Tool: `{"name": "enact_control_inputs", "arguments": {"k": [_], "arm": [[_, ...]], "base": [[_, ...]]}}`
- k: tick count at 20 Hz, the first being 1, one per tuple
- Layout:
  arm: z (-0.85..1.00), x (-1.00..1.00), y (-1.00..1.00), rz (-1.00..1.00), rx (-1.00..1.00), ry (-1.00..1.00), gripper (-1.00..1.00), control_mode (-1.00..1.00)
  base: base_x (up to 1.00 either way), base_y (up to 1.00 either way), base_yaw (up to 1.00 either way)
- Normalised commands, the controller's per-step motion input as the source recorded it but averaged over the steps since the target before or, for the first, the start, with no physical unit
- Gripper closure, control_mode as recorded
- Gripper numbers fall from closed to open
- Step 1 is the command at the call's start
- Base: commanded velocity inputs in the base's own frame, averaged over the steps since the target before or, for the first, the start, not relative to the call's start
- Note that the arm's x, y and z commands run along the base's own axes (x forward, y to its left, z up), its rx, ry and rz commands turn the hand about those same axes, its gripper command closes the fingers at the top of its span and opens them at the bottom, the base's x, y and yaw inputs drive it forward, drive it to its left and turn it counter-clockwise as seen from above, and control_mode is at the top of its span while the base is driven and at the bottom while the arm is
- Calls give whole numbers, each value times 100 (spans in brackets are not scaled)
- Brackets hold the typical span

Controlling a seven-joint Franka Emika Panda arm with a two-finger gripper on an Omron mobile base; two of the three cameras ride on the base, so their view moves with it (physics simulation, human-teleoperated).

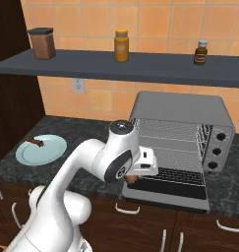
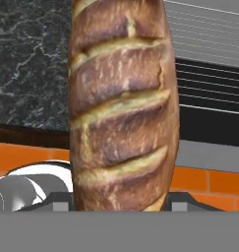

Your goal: Pick up the kebab skewer and baguette bread, and place them inside the toaster oven. Close the toaster oven door and start by setting the timer.

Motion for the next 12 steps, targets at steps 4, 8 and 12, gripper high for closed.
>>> {"name": "enact_control_inputs", "arguments": {"k": [4, 8, 12], "arm": [[0, 47, -3, -11, 0, 0, 100, -100], [-20, 54, 1, -4, 0, 0, 100, -100], [-33, 58, -9, 0, 0, 0, 100, -100]], "base": [[0, 0, 0], [0, 0, 0], [0, 0, 0]]}}
